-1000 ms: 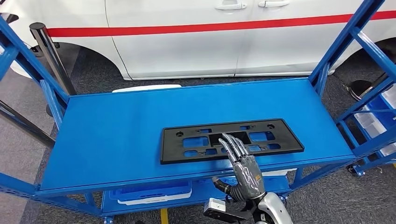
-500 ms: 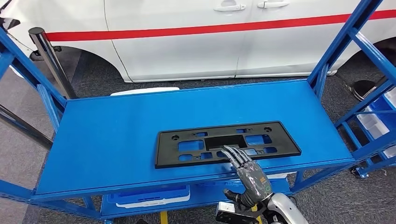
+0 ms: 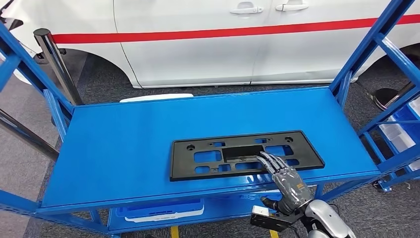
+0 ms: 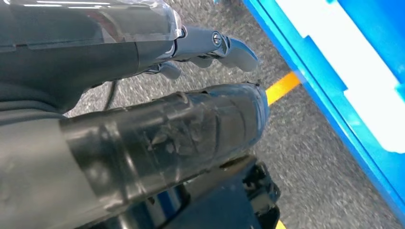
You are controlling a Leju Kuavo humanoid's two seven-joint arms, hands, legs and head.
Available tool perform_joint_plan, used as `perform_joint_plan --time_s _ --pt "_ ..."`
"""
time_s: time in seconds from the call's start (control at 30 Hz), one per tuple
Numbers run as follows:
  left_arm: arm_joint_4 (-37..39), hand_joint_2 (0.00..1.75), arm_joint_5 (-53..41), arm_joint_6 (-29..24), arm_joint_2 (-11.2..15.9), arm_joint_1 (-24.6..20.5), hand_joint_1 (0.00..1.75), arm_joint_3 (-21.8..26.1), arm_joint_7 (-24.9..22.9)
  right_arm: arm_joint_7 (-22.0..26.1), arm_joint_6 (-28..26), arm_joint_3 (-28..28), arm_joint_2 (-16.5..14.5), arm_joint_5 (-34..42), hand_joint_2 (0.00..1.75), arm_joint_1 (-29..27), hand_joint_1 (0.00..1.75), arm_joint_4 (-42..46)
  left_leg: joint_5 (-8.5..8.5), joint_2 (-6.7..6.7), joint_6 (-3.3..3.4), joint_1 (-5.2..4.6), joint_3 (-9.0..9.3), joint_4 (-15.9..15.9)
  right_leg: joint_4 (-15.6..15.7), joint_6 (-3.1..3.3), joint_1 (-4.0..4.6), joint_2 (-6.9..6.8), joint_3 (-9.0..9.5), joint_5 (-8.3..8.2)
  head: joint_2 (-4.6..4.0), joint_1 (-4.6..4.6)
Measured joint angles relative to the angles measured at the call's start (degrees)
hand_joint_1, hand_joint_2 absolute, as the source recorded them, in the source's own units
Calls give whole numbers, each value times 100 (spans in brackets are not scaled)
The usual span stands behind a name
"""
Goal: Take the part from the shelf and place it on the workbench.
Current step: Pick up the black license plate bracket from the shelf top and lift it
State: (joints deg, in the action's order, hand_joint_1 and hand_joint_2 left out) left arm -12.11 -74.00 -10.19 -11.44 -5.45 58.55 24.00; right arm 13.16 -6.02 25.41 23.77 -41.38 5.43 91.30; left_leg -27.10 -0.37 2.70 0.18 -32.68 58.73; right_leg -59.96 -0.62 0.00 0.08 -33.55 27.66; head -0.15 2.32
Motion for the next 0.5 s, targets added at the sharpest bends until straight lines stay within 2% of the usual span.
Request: perform_joint_plan --time_s 0.07,0.13,0.17,0.2,0.23,0.3,0.33,0.37,0.4,0.5 --pt "0 0 -5 3 -1 -15 0 0 -1 6 31 -35 73 30 175 17 0 22 24 9 46 18 13 -32 -434 -58 -31 0 -190 275 0 4" --pt "0 0 -9 9 -1 -22 0 0 -2 20 58 -56 114 64 175 25 0 28 25 11 58 14 10 -33 -1151 -109 -62 -1 -530 599 0 4" --pt "0 0 -14 14 -1 -18 0 0 -7 44 90 -59 124 110 175 25 0 28 23 12 57 13 10 -32 -1396 -128 -77 -2 -653 656 0 4" --pt "0 0 -25 17 -1 -15 0 -1 -15 90 138 -61 128 186 175 27 0 28 21 11 56 13 13 -30 -1455 -141 -91 -3 -690 608 0 3" --pt "0 0 -38 23 -2 -15 0 -3 -26 149 197 -61 128 277 175 40 0 28 16 8 52 14 21 -29 -1289 -148 -106 -3 -618 455 0 3" --pt "0 0 -84 36 -4 -24 0 -17 -57 281 336 -57 125 430 175 131 0 25 0 2 29 11 40 -27 -546 -150 -129 -2 -260 66 0 4" --pt "0 0 -106 44 -5 -34 0 -31 -73 329 409 -44 120 457 175 223 0 17 -9 2 5 1 37 -18 -214 -138 -123 3 -110 -50 0 3" --pt "0 0 -133 50 -5 -48 0 -47 -90 362 485 -19 111 455 175 340 0 5 -9 3 -25 -7 26 -15 -7 -121 -111 7 -23 -101 0 2" --pt "0 0 -155 57 -6 -64 0 -67 -103 379 565 28 99 434 175 482 0 -17 -4 6 -56 -13 10 -15 58 -99 -92 14 -9 -86 0 0" --pt "0 0 -207 85 -10 -121 0 -131 -138 362 853 287 24 379 175 999 0 -132 -37 10 -154 -3 -38 30 101 3 -82 21 -30 -128 0 -3"
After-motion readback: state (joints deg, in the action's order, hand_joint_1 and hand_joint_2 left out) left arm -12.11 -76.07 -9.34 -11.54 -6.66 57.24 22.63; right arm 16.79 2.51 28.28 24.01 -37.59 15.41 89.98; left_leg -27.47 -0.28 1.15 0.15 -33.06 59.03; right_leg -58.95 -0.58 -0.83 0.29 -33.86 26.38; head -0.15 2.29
